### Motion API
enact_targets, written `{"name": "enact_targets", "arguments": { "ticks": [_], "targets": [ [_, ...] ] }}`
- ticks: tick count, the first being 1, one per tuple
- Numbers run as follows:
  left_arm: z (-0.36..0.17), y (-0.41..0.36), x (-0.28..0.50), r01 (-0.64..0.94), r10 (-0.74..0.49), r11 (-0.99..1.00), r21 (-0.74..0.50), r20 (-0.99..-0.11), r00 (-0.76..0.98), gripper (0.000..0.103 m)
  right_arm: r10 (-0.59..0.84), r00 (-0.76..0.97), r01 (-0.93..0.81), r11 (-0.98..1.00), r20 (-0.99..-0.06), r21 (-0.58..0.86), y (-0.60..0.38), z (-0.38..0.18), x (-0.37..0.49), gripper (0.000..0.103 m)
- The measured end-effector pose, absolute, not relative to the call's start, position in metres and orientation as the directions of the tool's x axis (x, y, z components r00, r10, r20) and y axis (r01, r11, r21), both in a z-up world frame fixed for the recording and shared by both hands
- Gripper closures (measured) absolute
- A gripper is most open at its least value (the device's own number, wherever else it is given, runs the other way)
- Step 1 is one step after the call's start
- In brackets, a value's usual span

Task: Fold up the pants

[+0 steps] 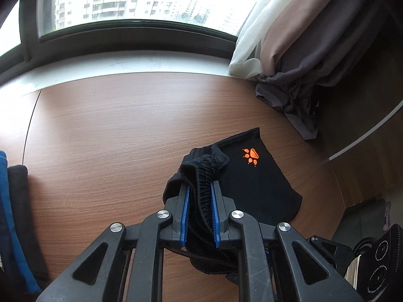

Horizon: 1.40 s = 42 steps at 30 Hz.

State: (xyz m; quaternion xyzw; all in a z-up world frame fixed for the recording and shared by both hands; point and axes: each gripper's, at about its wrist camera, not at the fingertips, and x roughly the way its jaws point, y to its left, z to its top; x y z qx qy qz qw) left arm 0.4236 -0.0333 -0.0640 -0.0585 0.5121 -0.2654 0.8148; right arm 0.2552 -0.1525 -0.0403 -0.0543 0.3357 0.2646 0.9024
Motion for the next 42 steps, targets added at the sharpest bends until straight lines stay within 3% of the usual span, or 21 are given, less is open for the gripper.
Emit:
{"name": "enact_targets", "arguments": {
  "ticks": [13, 29, 34, 36, 39, 42],
  "targets": [
    [-0.034, -0.142, 0.424, 0.495, -0.446, 0.828, -0.263, -0.843, 0.299, 0.086, 0.388, 0.737, -0.368, 0.917, -0.554, 0.153, -0.233, -0.015, 0.247, 0.073],
    [-0.085, -0.282, 0.42, 0.546, -0.312, 0.82, -0.172, -0.934, 0.174, 0.085, 0.352, 0.706, -0.181, 0.928, -0.614, 0.324, -0.347, -0.054, 0.273, 0.073],
    [-0.096, -0.308, 0.418, 0.575, -0.273, 0.807, -0.137, -0.949, 0.158, 0.077, 0.35, 0.675, -0.119, 0.92, -0.65, 0.372, -0.37, -0.076, 0.28, 0.072],
    [-0.093, -0.315, 0.417, 0.59, -0.271, 0.798, -0.124, -0.948, 0.168, 0.075, 0.334, 0.67, -0.09, 0.923, -0.663, 0.374, -0.378, -0.083, 0.28, 0.065],
    [-0.077, -0.322, 0.412, 0.617, -0.279, 0.783, -0.077, -0.931, 0.238, 0.059, 0.293, 0.667, -0.046, 0.934, -0.685, 0.354, -0.387, -0.086, 0.275, 0.058],
    [-0.057, -0.321, 0.405, 0.637, -0.291, 0.77, -0.028, -0.904, 0.313, 0.054, 0.265, 0.658, -0.01, 0.939, -0.705, 0.344, -0.396, -0.089, 0.269, 0.058]
  ]
}}
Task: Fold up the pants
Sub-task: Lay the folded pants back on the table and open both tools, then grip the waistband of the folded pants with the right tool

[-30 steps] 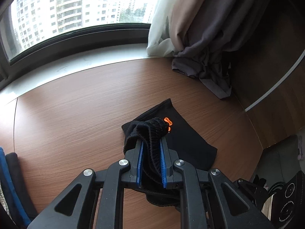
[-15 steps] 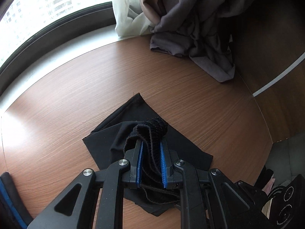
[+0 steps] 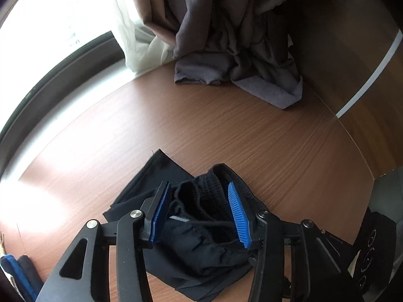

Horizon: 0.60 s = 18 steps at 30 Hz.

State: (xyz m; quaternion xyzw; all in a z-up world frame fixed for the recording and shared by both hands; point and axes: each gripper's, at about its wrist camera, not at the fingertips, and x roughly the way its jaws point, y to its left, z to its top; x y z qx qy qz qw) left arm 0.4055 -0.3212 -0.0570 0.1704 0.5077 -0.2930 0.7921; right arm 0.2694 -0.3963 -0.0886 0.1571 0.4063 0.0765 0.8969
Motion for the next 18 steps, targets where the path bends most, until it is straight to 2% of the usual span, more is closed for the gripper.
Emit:
{"name": "enact_targets", "arguments": {
  "ticks": [4, 8, 13, 18],
  "targets": [
    [-0.041, -0.294, 0.391, 0.615, -0.293, 0.788, 0.029, -0.861, 0.416, 0.044, 0.229, 0.649, 0.012, 0.95, -0.725, 0.311, -0.407, -0.09, 0.265, 0.058],
    [-0.056, -0.262, 0.373, 0.576, -0.254, 0.815, 0.06, -0.857, 0.449, 0.043, 0.211, 0.663, -0.008, 0.962, -0.718, 0.275, -0.413, -0.081, 0.263, 0.058],
    [-0.083, -0.222, 0.361, 0.531, -0.283, 0.847, -0.014, -0.858, 0.428, 0.043, 0.198, 0.679, -0.103, 0.979, -0.707, 0.176, -0.405, -0.067, 0.266, 0.058],
    [-0.093, -0.206, 0.358, 0.532, -0.283, 0.847, 0.01, -0.838, 0.466, 0.043, 0.248, 0.681, -0.14, 0.968, -0.688, 0.211, -0.397, -0.058, 0.283, 0.058]
  ]
}}
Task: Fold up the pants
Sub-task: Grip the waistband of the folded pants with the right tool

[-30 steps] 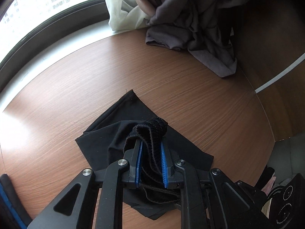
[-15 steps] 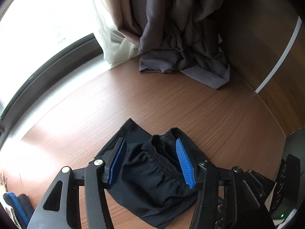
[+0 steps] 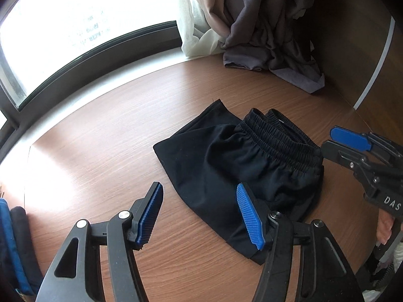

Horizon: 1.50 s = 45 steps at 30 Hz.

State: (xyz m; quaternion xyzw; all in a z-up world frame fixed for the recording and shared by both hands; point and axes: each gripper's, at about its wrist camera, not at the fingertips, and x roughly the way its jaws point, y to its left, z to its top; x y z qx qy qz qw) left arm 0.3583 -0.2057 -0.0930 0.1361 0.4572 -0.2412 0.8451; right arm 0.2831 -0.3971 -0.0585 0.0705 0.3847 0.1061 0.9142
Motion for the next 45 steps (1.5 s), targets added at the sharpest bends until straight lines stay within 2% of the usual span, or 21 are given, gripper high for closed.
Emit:
{"name": "enact_targets", "arguments": {
  "ticks": [5, 8, 10, 11, 19, 22, 24, 31, 33, 36, 37, 39, 42, 45],
  "targets": [
    [-0.099, -0.199, 0.353, 0.517, -0.328, 0.855, -0.041, -0.814, 0.479, 0.043, 0.33, 0.642, -0.155, 0.94, -0.692, 0.305, -0.394, -0.061, 0.315, 0.058],
    [-0.104, -0.202, 0.349, 0.522, -0.314, 0.853, -0.013, -0.811, 0.493, 0.043, 0.365, 0.588, -0.15, 0.926, -0.722, 0.346, -0.394, -0.067, 0.34, 0.058],
    [-0.107, -0.202, 0.347, 0.523, -0.307, 0.852, -0.002, -0.811, 0.498, 0.043, 0.358, 0.576, -0.134, 0.928, -0.735, 0.347, -0.394, -0.069, 0.352, 0.045],
    [-0.108, -0.202, 0.348, 0.52, -0.305, 0.854, -0.003, -0.813, 0.496, 0.043, 0.35, 0.579, -0.128, 0.931, -0.737, 0.341, -0.394, -0.069, 0.356, 0.034],
    [-0.118, -0.197, 0.353, 0.503, -0.345, 0.861, -0.082, -0.82, 0.457, 0.042, 0.335, 0.484, -0.12, 0.941, -0.808, 0.318, -0.383, -0.089, 0.389, 0.034],
    [-0.119, -0.201, 0.341, 0.541, -0.367, 0.838, -0.074, -0.81, 0.458, 0.042, 0.309, 0.457, -0.095, 0.949, -0.834, 0.3, -0.383, -0.098, 0.395, 0.038],
    [-0.122, -0.206, 0.334, 0.562, -0.368, 0.825, -0.062, -0.813, 0.451, 0.042, 0.326, 0.431, -0.092, 0.943, -0.841, 0.319, -0.383, -0.103, 0.399, 0.048],
    [-0.143, -0.217, 0.322, 0.591, -0.338, 0.806, -0.034, -0.846, 0.413, 0.042, 0.319, 0.372, -0.084, 0.947, -0.872, 0.311, -0.376, -0.114, 0.407, 0.051],
    [-0.146, -0.216, 0.321, 0.591, -0.333, 0.806, -0.034, -0.851, 0.406, 0.042, 0.325, 0.355, -0.1, 0.946, -0.877, 0.31, -0.373, -0.116, 0.409, 0.067],
    [-0.148, -0.213, 0.32, 0.584, -0.32, 0.811, -0.023, -0.854, 0.411, 0.041, 0.326, 0.348, -0.116, 0.945, -0.879, 0.305, -0.371, -0.114, 0.411, 0.076],
    [-0.149, -0.213, 0.319, 0.583, -0.315, 0.812, -0.019, -0.855, 0.411, 0.04, 0.338, 0.348, -0.121, 0.941, -0.875, 0.315, -0.371, -0.112, 0.411, 0.08],
    [-0.151, -0.211, 0.317, 0.577, -0.304, 0.816, -0.011, -0.858, 0.414, 0.039, 0.375, 0.362, -0.141, 0.927, -0.854, 0.348, -0.373, -0.106, 0.411, 0.082],
    [-0.149, -0.212, 0.315, 0.576, -0.294, 0.818, 0.001, -0.859, 0.418, 0.038, 0.49, 0.397, -0.224, 0.872, -0.776, 0.436, -0.374, -0.09, 0.407, 0.082],
    [-0.142, -0.209, 0.314, 0.566, -0.295, 0.824, -0.012, -0.862, 0.412, 0.039, 0.542, 0.429, -0.323, 0.839, -0.723, 0.438, -0.368, -0.072, 0.402, 0.082]
  ]
}}
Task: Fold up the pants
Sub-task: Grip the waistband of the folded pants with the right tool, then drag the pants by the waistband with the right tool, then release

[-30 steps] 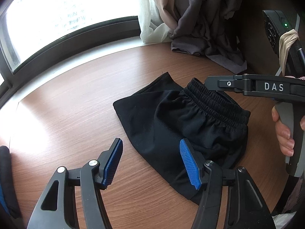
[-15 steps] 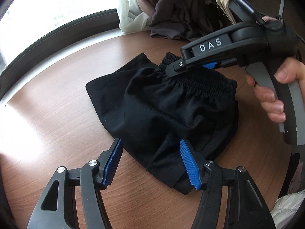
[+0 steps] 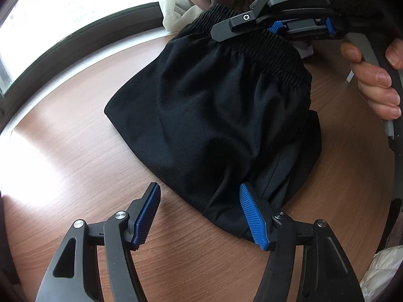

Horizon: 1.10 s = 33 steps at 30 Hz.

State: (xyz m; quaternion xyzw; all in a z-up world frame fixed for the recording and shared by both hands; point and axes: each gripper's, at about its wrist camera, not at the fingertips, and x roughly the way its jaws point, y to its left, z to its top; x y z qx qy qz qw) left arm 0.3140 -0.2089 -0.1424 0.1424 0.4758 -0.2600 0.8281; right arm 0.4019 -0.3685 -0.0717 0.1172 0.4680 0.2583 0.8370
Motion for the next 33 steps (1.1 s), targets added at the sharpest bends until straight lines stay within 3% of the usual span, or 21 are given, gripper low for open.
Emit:
{"name": "enact_targets", "arguments": {
  "ticks": [5, 12, 18, 26, 29, 31, 33],
  "targets": [
    [-0.097, -0.184, 0.322, 0.56, -0.323, 0.827, 0.049, -0.773, 0.545, 0.038, 0.573, 0.43, -0.409, 0.813, -0.698, 0.415, -0.354, -0.06, 0.401, 0.082],
    [-0.083, -0.172, 0.371, 0.607, -0.294, 0.768, 0.203, -0.731, 0.616, 0.038, 0.6, 0.382, -0.541, 0.762, -0.703, 0.357, -0.327, -0.054, 0.408, 0.082],
    [-0.091, -0.183, 0.407, 0.678, -0.313, 0.715, 0.17, -0.79, 0.527, 0.038, 0.563, 0.297, -0.519, 0.773, -0.771, 0.364, -0.323, -0.082, 0.433, 0.082],
    [-0.106, -0.203, 0.389, 0.72, -0.36, 0.688, 0.094, -0.817, 0.451, 0.038, 0.63, 0.226, -0.476, 0.737, -0.743, 0.48, -0.333, -0.106, 0.455, 0.082],
    [-0.104, -0.208, 0.374, 0.731, -0.387, 0.68, 0.06, -0.817, 0.427, 0.038, 0.601, 0.242, -0.446, 0.766, -0.761, 0.463, -0.341, -0.113, 0.458, 0.081],
    [-0.102, -0.21, 0.362, 0.731, -0.399, 0.681, 0.048, -0.813, 0.425, 0.038, 0.57, 0.263, -0.421, 0.794, -0.779, 0.439, -0.345, -0.114, 0.457, 0.071],
    [-0.1, -0.213, 0.352, 0.732, -0.413, 0.681, 0.026, -0.812, 0.413, 0.038, 0.505, 0.304, -0.403, 0.837, -0.808, 0.371, -0.347, -0.111, 0.455, 0.051]
  ]
}}
